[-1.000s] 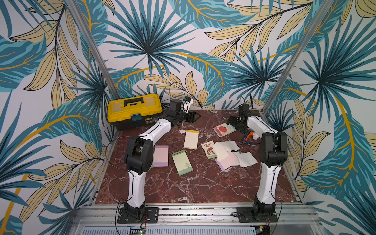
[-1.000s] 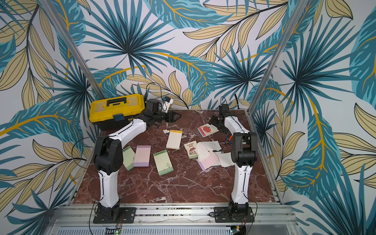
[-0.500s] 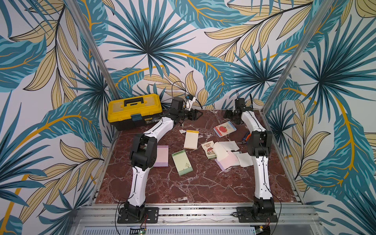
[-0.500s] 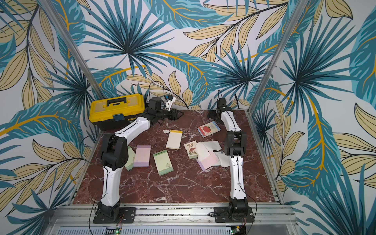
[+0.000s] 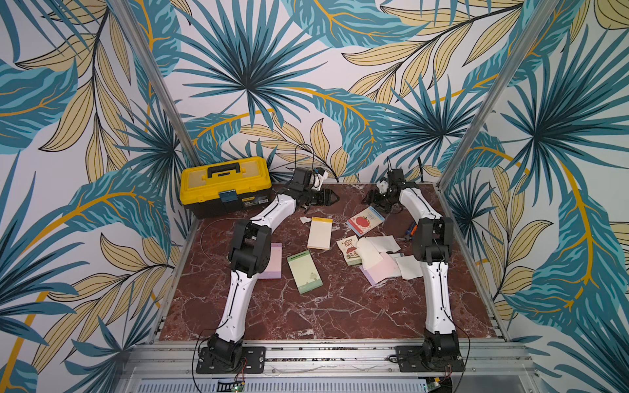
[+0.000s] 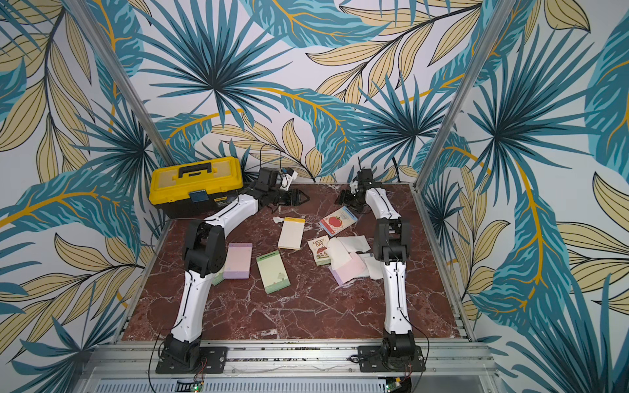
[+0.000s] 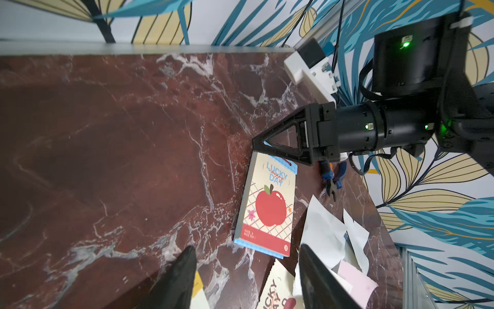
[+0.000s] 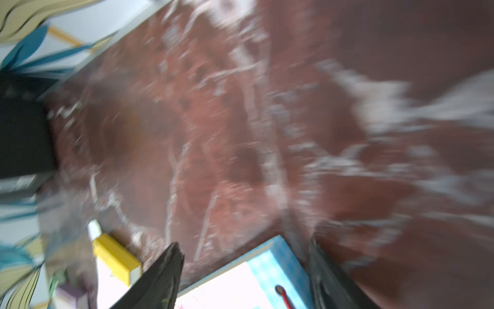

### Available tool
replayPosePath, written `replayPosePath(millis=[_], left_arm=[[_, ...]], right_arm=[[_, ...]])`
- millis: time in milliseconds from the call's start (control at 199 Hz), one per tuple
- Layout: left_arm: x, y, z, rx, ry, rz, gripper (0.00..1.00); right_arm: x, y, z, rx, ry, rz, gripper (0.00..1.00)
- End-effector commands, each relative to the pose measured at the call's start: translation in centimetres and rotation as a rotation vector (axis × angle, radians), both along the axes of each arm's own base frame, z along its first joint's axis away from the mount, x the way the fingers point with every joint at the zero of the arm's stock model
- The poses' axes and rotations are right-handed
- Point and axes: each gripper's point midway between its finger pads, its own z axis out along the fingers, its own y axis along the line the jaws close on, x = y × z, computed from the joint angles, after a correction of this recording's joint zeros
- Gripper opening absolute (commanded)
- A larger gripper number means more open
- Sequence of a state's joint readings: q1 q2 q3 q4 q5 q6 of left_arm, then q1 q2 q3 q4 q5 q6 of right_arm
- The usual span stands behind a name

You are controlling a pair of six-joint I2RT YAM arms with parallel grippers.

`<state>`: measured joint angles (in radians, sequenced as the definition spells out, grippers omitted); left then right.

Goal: Tear off pages from different memo pads
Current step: Move the memo pad to the center of the board, then pick up the memo pad from the center of the board.

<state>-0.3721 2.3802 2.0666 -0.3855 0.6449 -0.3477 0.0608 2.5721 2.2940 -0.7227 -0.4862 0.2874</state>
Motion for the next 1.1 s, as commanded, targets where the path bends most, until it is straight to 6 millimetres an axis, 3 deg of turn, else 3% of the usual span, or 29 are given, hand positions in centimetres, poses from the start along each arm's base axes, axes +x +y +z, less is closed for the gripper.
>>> replayPosePath(millis=[0, 95, 141, 151, 186, 276, 382, 452, 567, 693, 899, 1100], left_arm=[[-2.3, -0.8, -0.3, 0.012, 0.08, -0.059, 0.63], [-3.6, -1.7, -0.7, 0.013, 0.117, -0.098, 0.64], [-4.2, -2.0, -0.6, 0.012, 0.133, -0.111, 0.64], [-4.2, -2.1, -1.9, 0.019, 0.159, -0.115, 0.64], [-4.6, -2.3, -2.5, 0.019, 0.181, -0.125, 0.64], [-5.5, -2.9, -3.0, 0.024, 0.219, -0.14, 0.64], [-6.6, -3.5, -3.7, 0.037, 0.264, -0.166, 0.64], [-7.3, -3.9, -4.0, 0.054, 0.28, -0.185, 0.64], [-7.8, -4.0, -5.0, 0.119, 0.289, -0.166, 0.65], [-7.7, -3.7, -5.9, 0.134, 0.32, -0.136, 0.66], [-7.5, -4.2, -7.6, 0.117, 0.358, -0.131, 0.68], [-7.3, -5.0, -8.1, 0.074, 0.357, -0.151, 0.68]], right_arm=[[-2.5, 4.6, -0.5, 0.099, 0.04, 0.138, 0.73], [-1.6, 6.1, 1.6, 0.146, -0.016, 0.126, 0.74], [-0.8, 6.4, 3.6, 0.161, -0.066, 0.103, 0.79], [-0.6, 6.4, 4.0, 0.161, -0.079, 0.095, 0.8], [-0.1, 6.3, 5.7, 0.17, -0.117, 0.055, 0.85], [0.6, 4.7, 10.1, 0.159, -0.22, -0.081, 0.95], [-1.7, 1.6, 11.2, 0.066, -0.173, -0.245, 0.99], [-3.8, 0.4, 10.8, 0.038, -0.118, -0.318, 0.99], [-7.4, -0.2, 8.1, 0.047, -0.008, -0.38, 0.99], [-10.3, 0.4, 5.0, 0.081, 0.118, -0.393, 0.99], [-12.2, 1.2, 1.7, 0.103, 0.195, -0.378, 0.99], [-11.6, 2.5, 0.2, 0.148, 0.19, -0.316, 0.98]])
